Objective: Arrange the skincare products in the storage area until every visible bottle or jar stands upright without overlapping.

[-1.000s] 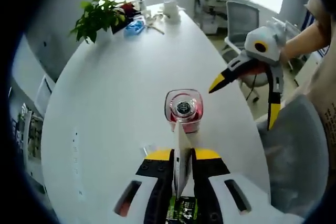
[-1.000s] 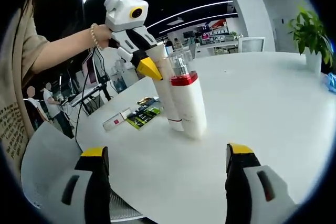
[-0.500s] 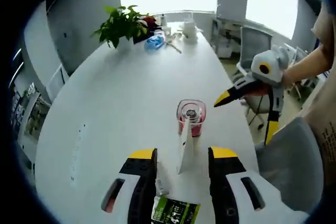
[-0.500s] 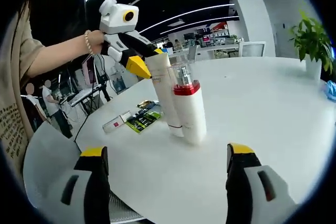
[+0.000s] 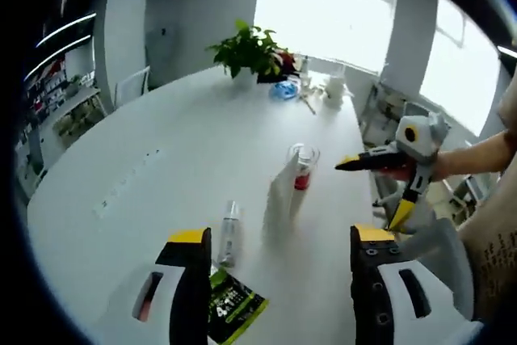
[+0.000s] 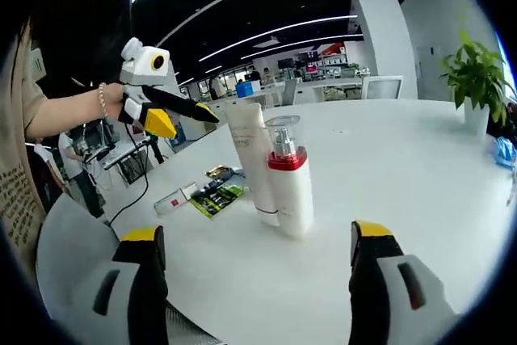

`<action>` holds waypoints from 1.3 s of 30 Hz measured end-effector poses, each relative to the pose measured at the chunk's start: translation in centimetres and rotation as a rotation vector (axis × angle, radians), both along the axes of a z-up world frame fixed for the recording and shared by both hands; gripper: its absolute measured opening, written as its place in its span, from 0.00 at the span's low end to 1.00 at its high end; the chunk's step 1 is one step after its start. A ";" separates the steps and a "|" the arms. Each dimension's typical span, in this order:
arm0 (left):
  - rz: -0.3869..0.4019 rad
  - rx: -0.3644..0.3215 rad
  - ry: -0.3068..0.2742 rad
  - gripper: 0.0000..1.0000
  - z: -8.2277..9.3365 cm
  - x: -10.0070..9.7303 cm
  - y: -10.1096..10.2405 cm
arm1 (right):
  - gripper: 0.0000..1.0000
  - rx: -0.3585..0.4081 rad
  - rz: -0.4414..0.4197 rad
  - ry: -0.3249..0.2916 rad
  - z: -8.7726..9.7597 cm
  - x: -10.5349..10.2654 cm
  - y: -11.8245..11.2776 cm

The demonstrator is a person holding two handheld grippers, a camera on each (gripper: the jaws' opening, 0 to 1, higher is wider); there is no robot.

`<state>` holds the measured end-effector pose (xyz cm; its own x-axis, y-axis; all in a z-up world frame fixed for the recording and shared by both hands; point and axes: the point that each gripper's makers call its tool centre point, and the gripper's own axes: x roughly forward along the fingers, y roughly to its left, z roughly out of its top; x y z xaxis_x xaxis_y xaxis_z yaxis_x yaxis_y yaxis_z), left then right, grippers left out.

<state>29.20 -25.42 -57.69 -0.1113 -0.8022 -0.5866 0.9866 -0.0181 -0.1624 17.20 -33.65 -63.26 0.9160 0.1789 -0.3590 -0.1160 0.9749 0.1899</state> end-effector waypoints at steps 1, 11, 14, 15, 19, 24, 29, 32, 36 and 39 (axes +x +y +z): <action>0.019 -0.005 0.008 0.72 0.0 0.0 0.6 | 0.95 -0.002 0.000 0.000 0.1 0.0 0.2; 0.145 -0.058 0.034 0.89 0.2 -0.6 5.7 | 0.96 -0.017 -0.020 -0.026 1.1 0.1 2.1; 0.180 -0.081 0.041 0.92 0.3 -1.0 7.0 | 0.96 -0.015 -0.032 -0.031 1.3 0.0 2.7; 0.189 -0.093 0.039 0.93 0.4 -1.0 7.3 | 0.96 -0.012 -0.037 -0.036 1.4 0.0 2.9; 0.239 -0.100 0.017 0.94 -0.3 -1.2 9.3 | 0.96 -0.015 -0.047 -0.042 1.5 -0.2 3.7; 0.316 -0.117 0.029 0.94 -1.0 -1.4 11.9 | 0.96 -0.020 -0.063 -0.047 1.6 -0.6 4.4; 0.393 -0.147 0.007 0.95 -1.2 -1.2 14.0 | 0.97 -0.019 -0.093 -0.048 1.6 -1.2 4.8; 0.456 -0.153 -0.011 0.95 -1.7 -1.0 15.4 | 0.97 -0.018 -0.114 -0.048 1.6 -1.6 4.8; 0.484 -0.144 0.004 0.95 -3.1 -1.7 16.9 | 0.97 -0.007 -0.149 -0.052 1.6 -2.0 4.5; 0.475 -0.098 0.000 0.96 -4.9 -2.6 17.7 | 0.98 0.005 -0.165 -0.053 1.5 -2.2 4.6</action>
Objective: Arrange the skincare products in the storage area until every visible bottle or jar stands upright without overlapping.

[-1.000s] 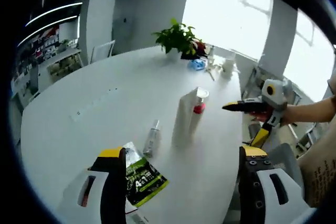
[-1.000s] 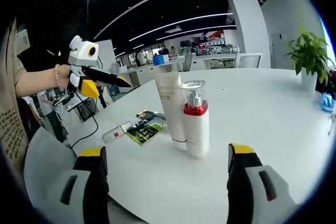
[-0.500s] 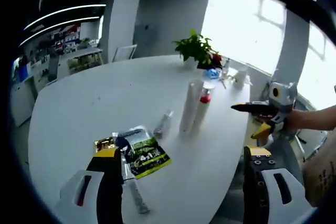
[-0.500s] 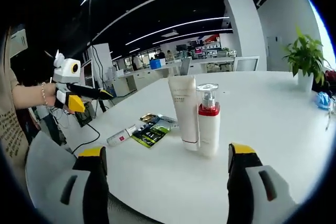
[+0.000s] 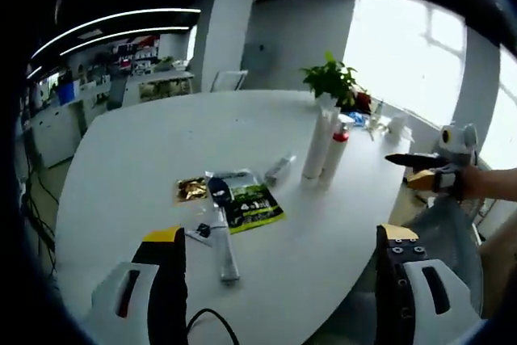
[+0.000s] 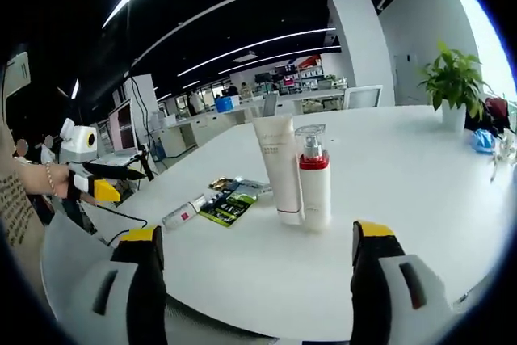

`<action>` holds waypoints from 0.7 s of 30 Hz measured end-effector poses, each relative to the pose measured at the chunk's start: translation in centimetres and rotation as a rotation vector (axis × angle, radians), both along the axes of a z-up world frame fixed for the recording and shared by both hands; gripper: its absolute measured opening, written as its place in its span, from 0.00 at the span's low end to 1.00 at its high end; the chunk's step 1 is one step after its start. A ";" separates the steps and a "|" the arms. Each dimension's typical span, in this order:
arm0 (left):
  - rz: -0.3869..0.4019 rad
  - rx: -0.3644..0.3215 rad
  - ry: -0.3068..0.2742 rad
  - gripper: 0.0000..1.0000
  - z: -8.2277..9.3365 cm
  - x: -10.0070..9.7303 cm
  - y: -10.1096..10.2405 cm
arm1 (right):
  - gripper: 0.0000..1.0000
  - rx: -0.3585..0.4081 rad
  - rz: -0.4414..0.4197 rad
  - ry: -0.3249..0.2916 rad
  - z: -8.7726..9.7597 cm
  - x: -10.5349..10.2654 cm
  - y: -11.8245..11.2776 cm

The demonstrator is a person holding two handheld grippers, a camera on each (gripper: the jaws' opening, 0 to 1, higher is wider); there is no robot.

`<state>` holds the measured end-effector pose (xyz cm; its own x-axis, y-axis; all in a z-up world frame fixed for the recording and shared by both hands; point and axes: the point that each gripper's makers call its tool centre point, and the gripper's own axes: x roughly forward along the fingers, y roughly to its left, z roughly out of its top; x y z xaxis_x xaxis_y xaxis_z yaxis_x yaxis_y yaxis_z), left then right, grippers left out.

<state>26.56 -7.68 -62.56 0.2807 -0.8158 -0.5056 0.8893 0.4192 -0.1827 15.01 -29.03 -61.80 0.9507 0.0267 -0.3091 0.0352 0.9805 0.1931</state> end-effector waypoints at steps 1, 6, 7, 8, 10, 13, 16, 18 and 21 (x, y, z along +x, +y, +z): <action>-0.003 0.010 0.005 0.96 -0.5 -0.4 0.3 | 0.98 0.001 0.000 0.001 -0.1 0.0 0.1; 0.011 0.028 0.034 0.95 -1.7 -1.1 1.1 | 0.97 0.009 0.007 0.017 -0.7 -0.3 0.7; 0.011 0.029 0.035 0.95 -1.8 -1.1 1.1 | 0.97 0.010 0.009 0.019 -0.8 -0.3 0.8; 0.009 0.033 0.037 0.95 -1.8 -1.1 1.2 | 0.97 0.012 0.007 0.019 -0.8 -0.3 0.9; 0.002 0.039 0.032 0.95 -1.9 -1.1 1.2 | 0.97 0.016 0.007 0.018 -0.8 -0.3 1.0; -0.003 0.040 0.029 0.95 -1.8 -0.9 0.9 | 0.97 0.016 0.010 0.018 -0.9 -0.4 1.2; -0.010 0.041 0.027 0.95 -1.7 -0.6 0.4 | 0.97 0.017 0.007 0.018 -0.9 -0.6 1.2; -0.015 0.044 0.021 0.95 -1.6 -0.5 0.2 | 0.97 0.017 0.003 0.019 -0.9 -0.8 1.2; -0.015 0.059 0.021 0.94 -1.5 -0.2 0.0 | 0.97 0.017 -0.003 0.020 -0.9 -1.1 0.8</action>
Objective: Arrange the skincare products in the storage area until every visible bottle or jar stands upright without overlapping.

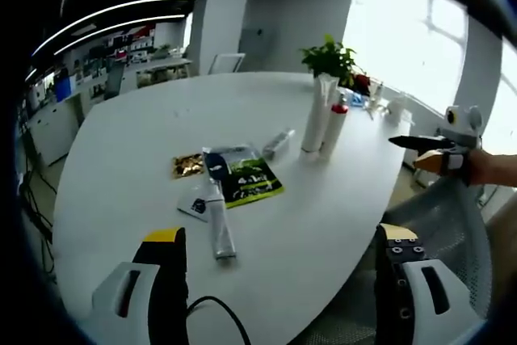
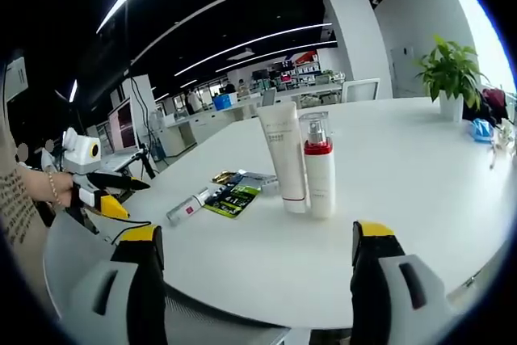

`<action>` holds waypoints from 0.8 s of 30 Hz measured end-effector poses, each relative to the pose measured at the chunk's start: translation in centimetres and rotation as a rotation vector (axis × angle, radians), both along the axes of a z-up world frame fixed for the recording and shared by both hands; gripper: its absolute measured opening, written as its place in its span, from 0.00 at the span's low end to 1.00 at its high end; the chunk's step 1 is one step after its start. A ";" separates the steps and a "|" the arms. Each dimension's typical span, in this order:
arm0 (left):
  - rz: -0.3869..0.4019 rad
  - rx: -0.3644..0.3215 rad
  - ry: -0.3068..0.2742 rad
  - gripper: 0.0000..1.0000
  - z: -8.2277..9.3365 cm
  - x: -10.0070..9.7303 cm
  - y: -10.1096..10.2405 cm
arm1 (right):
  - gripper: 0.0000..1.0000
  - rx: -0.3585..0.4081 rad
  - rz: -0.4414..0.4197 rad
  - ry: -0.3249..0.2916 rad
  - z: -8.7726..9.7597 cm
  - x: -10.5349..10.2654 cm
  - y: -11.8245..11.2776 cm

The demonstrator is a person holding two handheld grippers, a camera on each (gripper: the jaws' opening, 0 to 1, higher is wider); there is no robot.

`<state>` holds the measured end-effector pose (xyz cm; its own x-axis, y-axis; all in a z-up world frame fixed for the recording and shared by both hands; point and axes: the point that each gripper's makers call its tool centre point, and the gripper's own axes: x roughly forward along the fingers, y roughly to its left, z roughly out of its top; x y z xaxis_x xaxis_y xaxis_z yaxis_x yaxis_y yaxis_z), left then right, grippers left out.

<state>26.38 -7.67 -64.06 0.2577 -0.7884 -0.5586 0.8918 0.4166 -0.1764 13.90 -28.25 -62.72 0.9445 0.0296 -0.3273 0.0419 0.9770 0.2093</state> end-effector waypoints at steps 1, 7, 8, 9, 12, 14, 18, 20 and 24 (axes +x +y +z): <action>0.004 0.005 0.002 0.94 0.0 0.3 0.0 | 0.97 0.000 -0.001 0.002 0.0 -0.1 -0.1; 0.002 0.089 0.020 0.92 -0.9 1.3 -0.3 | 0.97 0.002 0.006 0.008 0.2 -0.1 -0.7; 0.003 0.119 0.030 0.92 -1.3 1.5 -0.2 | 0.96 0.005 0.013 0.012 0.1 0.0 -0.8; 0.003 0.128 0.031 0.91 -1.4 1.7 -0.4 | 0.96 0.006 0.018 0.014 0.1 0.1 -0.9; -0.001 0.186 0.036 0.89 -2.2 2.8 -0.9 | 0.96 0.010 0.037 0.020 -0.1 0.3 -1.3; -0.017 0.251 0.051 0.84 -3.1 3.3 -0.8 | 0.96 0.015 0.048 0.021 -0.2 0.5 -1.7; -0.016 0.341 0.083 0.71 -4.4 4.7 -1.5 | 0.95 0.012 0.090 0.034 -0.1 0.3 -1.8; -0.019 0.366 0.088 0.71 -4.7 5.2 -1.8 | 0.95 0.013 0.107 0.040 -0.3 0.2 -2.0; -0.040 0.467 0.104 0.63 -5.6 6.0 -2.1 | 0.95 0.017 0.127 0.057 -0.8 -0.2 -2.7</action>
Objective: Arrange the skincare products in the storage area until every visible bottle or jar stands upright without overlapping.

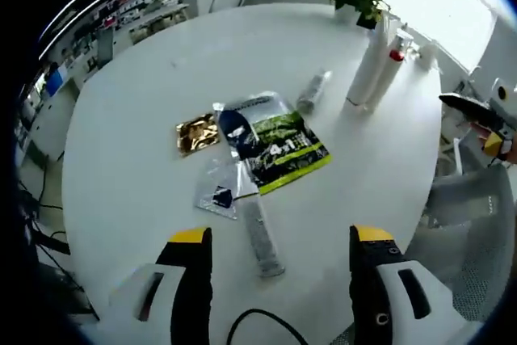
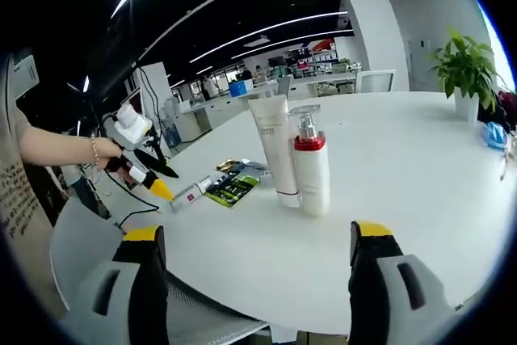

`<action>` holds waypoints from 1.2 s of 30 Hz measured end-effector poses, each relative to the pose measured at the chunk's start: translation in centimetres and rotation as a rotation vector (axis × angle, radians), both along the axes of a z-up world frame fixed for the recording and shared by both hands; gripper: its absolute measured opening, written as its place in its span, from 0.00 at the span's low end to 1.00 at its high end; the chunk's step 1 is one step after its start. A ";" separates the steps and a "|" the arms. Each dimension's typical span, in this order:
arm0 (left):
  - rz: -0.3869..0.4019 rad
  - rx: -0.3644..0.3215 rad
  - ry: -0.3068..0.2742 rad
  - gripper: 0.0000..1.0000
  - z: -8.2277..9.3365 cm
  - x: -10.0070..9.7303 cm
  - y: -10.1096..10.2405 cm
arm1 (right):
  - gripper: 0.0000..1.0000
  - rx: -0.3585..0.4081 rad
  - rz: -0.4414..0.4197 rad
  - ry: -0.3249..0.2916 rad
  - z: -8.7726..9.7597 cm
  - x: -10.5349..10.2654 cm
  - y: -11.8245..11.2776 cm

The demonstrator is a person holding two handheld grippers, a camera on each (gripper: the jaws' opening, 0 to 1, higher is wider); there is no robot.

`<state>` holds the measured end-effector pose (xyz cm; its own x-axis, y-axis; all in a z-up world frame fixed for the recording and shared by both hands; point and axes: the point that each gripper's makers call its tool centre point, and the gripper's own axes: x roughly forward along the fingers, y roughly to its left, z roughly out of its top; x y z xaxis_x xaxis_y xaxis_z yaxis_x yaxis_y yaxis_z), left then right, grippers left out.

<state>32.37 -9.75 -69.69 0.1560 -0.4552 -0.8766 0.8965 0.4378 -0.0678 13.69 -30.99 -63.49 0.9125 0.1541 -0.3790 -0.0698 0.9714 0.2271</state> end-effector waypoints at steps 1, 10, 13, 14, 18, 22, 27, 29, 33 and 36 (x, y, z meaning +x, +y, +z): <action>-0.008 0.033 0.009 0.61 -0.3 0.1 0.0 | 0.95 0.001 0.003 0.002 0.0 -0.1 -0.2; -0.043 0.187 0.022 0.40 -2.1 1.1 -0.3 | 0.94 0.012 0.004 0.013 -0.5 -0.5 -1.8; -0.043 0.209 0.032 0.34 -2.6 1.3 -0.4 | 0.94 0.018 -0.004 0.017 -0.7 -0.6 -2.3; -0.042 0.219 0.037 0.32 -2.8 1.4 -0.4 | 0.94 0.019 -0.006 0.018 -0.8 -0.6 -2.4; -0.041 0.247 0.047 0.25 -3.3 1.6 -0.2 | 0.93 0.025 -0.010 0.027 -1.2 -0.7 -2.8; -0.039 0.272 0.057 0.20 -3.8 1.9 0.0 | 0.93 0.025 -0.010 0.031 -1.3 -0.8 -3.0; -0.025 0.297 0.072 0.18 -4.3 1.8 0.3 | 0.93 0.027 -0.006 0.040 -1.5 -0.9 -3.1; -0.013 0.290 0.077 0.17 -4.4 1.8 0.2 | 0.93 0.030 -0.006 0.037 -1.4 -0.8 -3.2; 0.000 0.273 0.079 0.16 -4.2 1.7 0.1 | 0.93 0.030 0.003 0.034 -1.3 -0.6 -3.1; 0.046 0.220 0.113 0.15 -3.7 1.3 -0.3 | 0.93 0.035 0.016 0.027 -1.2 -0.4 -2.8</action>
